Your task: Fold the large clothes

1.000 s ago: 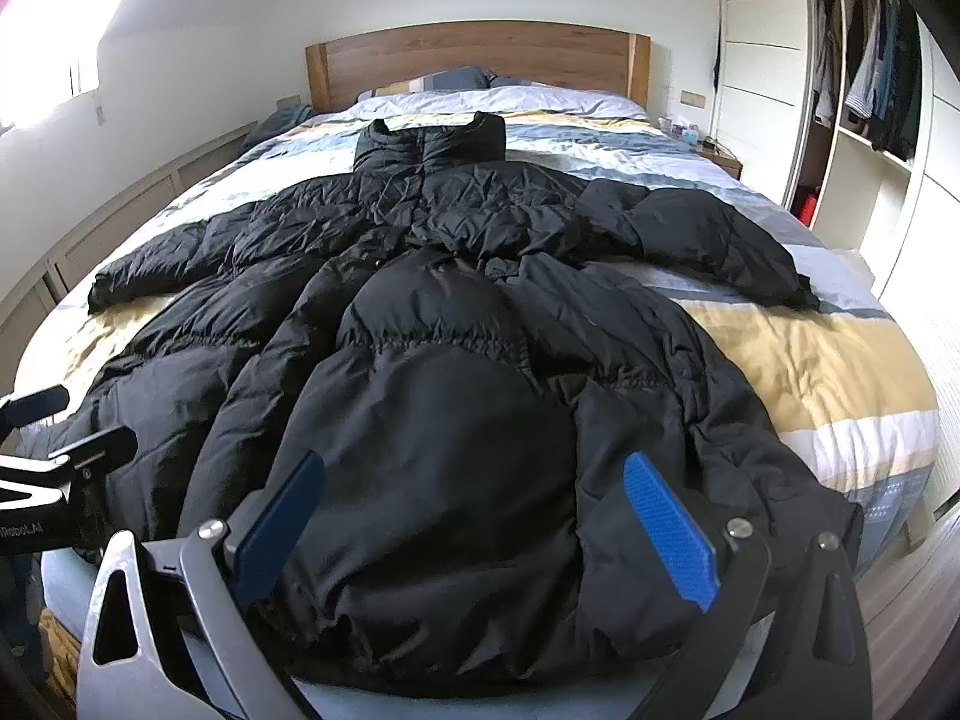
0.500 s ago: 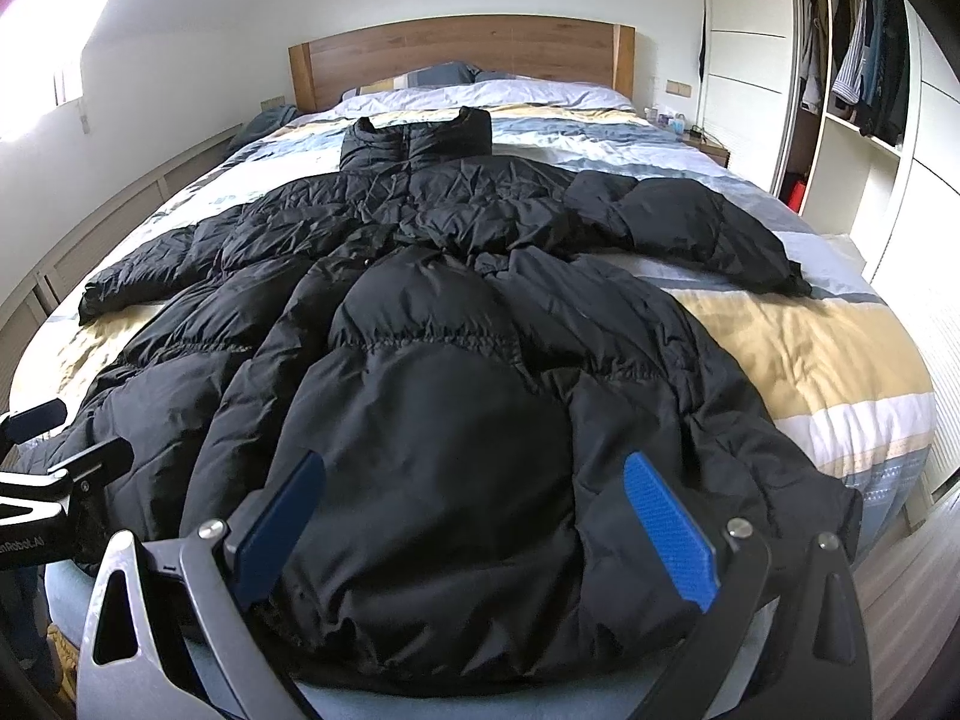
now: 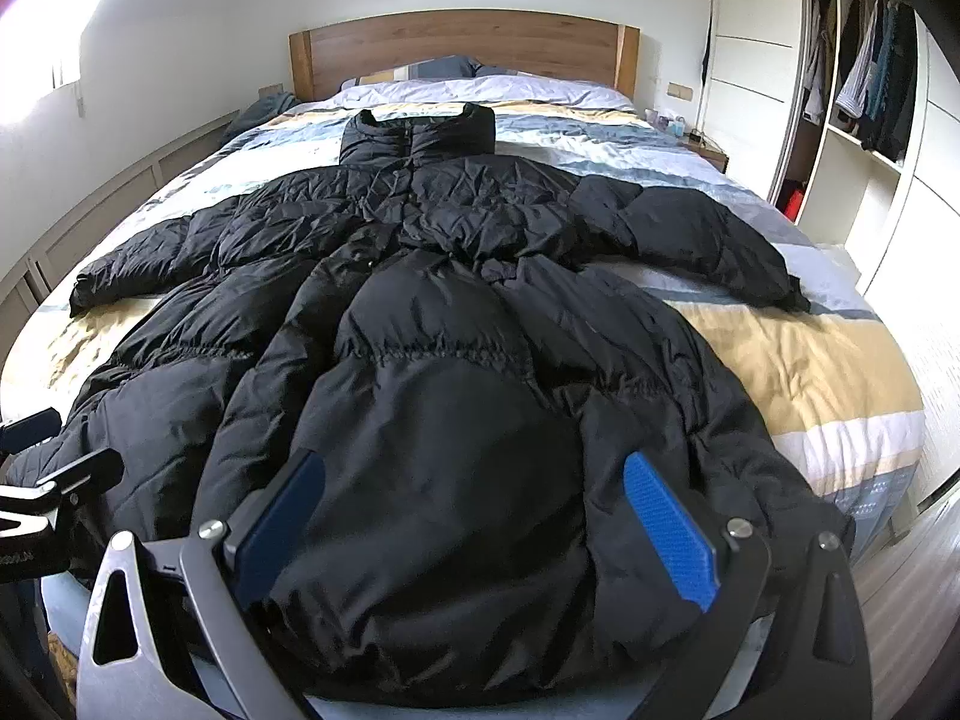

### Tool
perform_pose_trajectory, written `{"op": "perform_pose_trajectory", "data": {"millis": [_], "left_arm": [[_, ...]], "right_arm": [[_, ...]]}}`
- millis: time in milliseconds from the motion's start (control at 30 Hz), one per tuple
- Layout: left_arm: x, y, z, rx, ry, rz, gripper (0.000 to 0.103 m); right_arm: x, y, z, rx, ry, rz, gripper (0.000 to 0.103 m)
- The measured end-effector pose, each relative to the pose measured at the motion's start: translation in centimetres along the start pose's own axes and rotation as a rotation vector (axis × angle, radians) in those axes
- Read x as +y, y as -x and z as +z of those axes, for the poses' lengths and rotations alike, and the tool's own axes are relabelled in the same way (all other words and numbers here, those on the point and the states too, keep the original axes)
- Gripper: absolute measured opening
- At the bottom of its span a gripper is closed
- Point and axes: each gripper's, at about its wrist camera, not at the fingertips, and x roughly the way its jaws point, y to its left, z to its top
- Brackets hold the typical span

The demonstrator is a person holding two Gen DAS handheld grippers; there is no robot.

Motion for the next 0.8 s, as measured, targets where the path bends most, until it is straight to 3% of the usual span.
{"op": "perform_pose_trajectory", "data": {"millis": [367,567,700,800], "left_arm": [[4.9,1.7,0.4,-0.017,0.070,-0.022,0.102],[12.2,2.7,2.1,-0.021,0.148,-0.034,0.102],[19.0,2.3,3.6,-0.036,0.253,0.019,0.102],[24.4,1.1,4.6,-0.040,0.369,-0.001,0.102]], "right_arm": [[4.1,-0.2,2.2,0.015,0.078,0.022,0.101],[6.4,-0.8,3.9,0.016,0.116,0.048,0.101],[7.9,-1.4,5.3,0.016,0.126,0.077,0.101],[8.7,-1.9,5.8,0.018,0.138,0.089,0.101]]}}
